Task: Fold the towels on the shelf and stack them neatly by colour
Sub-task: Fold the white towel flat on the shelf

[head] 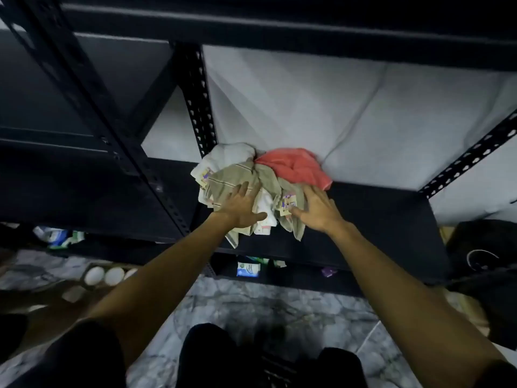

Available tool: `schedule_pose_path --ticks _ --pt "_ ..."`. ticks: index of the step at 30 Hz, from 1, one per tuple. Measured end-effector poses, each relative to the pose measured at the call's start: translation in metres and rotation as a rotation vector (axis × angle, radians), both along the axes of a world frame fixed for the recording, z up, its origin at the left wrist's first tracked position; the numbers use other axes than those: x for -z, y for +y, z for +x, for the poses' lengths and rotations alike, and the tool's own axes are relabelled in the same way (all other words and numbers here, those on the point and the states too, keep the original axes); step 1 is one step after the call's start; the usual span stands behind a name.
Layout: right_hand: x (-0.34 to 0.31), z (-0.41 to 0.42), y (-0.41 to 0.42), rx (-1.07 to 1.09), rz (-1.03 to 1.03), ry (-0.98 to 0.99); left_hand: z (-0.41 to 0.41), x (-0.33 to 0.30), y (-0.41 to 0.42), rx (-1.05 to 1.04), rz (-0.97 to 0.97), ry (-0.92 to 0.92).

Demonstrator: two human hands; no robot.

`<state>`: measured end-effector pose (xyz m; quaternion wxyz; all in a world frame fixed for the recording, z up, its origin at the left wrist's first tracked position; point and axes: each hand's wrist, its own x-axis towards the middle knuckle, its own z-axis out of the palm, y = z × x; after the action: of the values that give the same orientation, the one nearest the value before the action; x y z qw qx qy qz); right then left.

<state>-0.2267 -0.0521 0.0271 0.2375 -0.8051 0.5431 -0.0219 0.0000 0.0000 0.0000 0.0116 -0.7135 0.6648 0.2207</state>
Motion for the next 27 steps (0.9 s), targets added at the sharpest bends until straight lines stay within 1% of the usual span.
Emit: schedule_pose_path --ticks 2,7,10,12,14,16,18,22,27 --pt "0.033 0.004 -0.014 -0.027 -0.058 -0.033 -0.006 0.031 -0.01 -0.037 -0.044 0.004" --pt "0.145 0.015 -0.058 -0.061 -0.154 -0.11 -0.013 0.141 -0.046 -0.117 -0.202 -0.058" --pt "0.207 0.019 -0.076 -0.069 -0.283 -0.234 -0.018 0.198 -0.063 -0.121 -0.296 -0.042" --pt "0.241 0.018 -0.085 -0.075 -0.381 -0.334 -0.024 0.227 -0.068 -0.146 -0.414 -0.027" --pt "0.269 0.017 -0.093 -0.093 -0.482 -0.406 -0.025 0.247 -0.073 -0.169 -0.541 -0.06" --pt "0.284 0.016 -0.1 -0.11 -0.533 -0.444 -0.025 0.258 -0.078 -0.172 -0.627 -0.089" --pt "0.292 0.017 -0.104 -0.122 -0.562 -0.453 -0.023 0.264 -0.081 -0.181 -0.671 -0.103" --pt "0.297 0.016 -0.106 -0.124 -0.601 -0.476 -0.023 0.269 -0.081 -0.191 -0.701 -0.09" --pt "0.297 0.014 -0.1 -0.108 -0.585 -0.489 -0.025 0.269 -0.074 -0.186 -0.729 -0.068"
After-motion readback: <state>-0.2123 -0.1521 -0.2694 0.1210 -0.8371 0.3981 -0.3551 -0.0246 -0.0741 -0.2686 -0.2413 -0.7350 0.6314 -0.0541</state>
